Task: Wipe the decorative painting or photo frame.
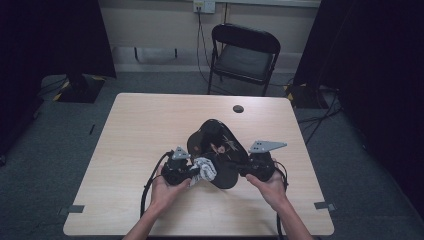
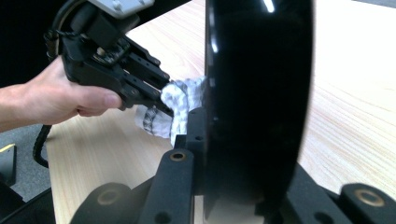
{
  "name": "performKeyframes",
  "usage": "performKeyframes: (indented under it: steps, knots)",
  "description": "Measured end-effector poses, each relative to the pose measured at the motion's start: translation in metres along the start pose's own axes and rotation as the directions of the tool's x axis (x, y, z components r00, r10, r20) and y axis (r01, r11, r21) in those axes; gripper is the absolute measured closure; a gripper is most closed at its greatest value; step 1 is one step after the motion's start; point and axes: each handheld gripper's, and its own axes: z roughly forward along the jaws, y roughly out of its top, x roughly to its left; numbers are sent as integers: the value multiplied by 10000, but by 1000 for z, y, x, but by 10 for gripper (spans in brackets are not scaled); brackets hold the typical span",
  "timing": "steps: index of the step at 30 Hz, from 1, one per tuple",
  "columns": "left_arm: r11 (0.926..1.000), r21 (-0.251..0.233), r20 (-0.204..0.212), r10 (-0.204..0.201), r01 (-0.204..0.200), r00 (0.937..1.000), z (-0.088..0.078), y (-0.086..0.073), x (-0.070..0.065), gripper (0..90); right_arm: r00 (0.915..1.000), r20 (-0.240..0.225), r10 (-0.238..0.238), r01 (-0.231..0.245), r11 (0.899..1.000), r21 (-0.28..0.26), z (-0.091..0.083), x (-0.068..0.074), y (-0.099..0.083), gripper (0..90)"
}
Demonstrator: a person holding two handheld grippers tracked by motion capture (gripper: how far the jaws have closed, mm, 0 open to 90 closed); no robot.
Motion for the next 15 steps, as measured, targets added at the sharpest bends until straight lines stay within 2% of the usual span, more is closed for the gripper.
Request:
performKeyframes:
  steps: [1,2,5,7,9,10,11,12,13,14,15]
  knots:
    - [9998,176,-56,76,-75,10000,3,-1,0,782,10000,-11,5,-5,10000,-3,0,0,0,807]
    - [9994,349,-24,-69,70,10000,6,-4,1,782,10000,-4,1,-1,10000,7,0,0,0,806]
    - [9994,317,22,-160,160,9999,5,-4,4,783,10000,3,-6,6,10000,21,0,0,0,804]
    - [9990,12,-137,-440,440,9989,2,-2,5,784,10000,-11,16,-16,10000,27,0,0,0,803]
    - [9959,-332,-5,-838,837,9965,-4,1,10,785,10000,-15,52,-52,10000,42,0,-1,0,802]
    - [9924,-763,7,-970,967,9953,-13,7,13,786,10000,-33,59,-59,10000,43,-1,-1,0,803]
    - [9924,-763,7,-970,967,9953,-13,7,13,786,10000,-33,59,-59,10000,43,-1,-1,0,803]
    - [9879,-1178,12,-1019,1013,9948,-23,15,14,786,10000,-39,42,-42,10000,51,-1,-1,-1,805]
    - [9879,-1178,12,-1019,1013,9948,-23,15,14,786,10000,-39,42,-42,10000,51,-1,-1,-1,805]
    - [9804,-1641,12,-1104,1091,9939,-35,24,14,786,10000,-64,12,-12,10000,81,0,0,0,806]
    - [9804,-1641,12,-1104,1091,9939,-35,24,14,786,10000,-64,12,-12,10000,81,0,0,0,806]
